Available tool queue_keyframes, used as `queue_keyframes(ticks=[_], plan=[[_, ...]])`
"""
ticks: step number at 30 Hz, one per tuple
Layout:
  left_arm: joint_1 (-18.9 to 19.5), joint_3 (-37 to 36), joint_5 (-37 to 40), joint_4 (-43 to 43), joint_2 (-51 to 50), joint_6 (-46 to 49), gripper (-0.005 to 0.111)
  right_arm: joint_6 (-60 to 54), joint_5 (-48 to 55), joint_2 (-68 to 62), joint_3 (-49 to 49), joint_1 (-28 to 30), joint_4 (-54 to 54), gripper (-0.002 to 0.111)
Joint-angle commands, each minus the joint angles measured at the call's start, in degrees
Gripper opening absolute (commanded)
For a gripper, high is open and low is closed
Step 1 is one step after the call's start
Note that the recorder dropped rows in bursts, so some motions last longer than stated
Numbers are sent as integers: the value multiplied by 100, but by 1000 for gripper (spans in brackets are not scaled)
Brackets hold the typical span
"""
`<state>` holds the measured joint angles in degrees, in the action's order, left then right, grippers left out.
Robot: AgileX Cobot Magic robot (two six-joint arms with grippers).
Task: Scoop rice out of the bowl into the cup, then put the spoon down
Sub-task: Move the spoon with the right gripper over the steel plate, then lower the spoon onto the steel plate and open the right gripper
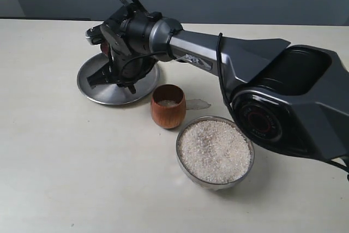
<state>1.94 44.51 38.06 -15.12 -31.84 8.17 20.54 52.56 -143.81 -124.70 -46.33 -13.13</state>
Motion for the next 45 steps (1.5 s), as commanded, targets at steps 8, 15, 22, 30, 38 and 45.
queue_keyframes(ticks=[8, 15, 22, 30, 38, 45], plan=[[21, 44, -39, -17, -4, 1, 0, -37, -243, 0, -70, 33, -33, 30], [21, 44, -39, -17, -4, 1, 0, -37, 184, 336, -419, -1, -510, 30], [21, 44, -39, -17, -4, 1, 0, -37, 814, 930, -420, -10, -760, 11], [21, 44, -39, -17, -4, 1, 0, -76, 1620, 1523, -420, -10, -1154, -1], [21, 44, -39, -17, -4, 1, 0, -306, 1741, 2163, -97, -10, -1596, -1], [21, 44, -39, -17, -4, 1, 0, -246, 1293, 3063, 1389, 4, -2056, -1]])
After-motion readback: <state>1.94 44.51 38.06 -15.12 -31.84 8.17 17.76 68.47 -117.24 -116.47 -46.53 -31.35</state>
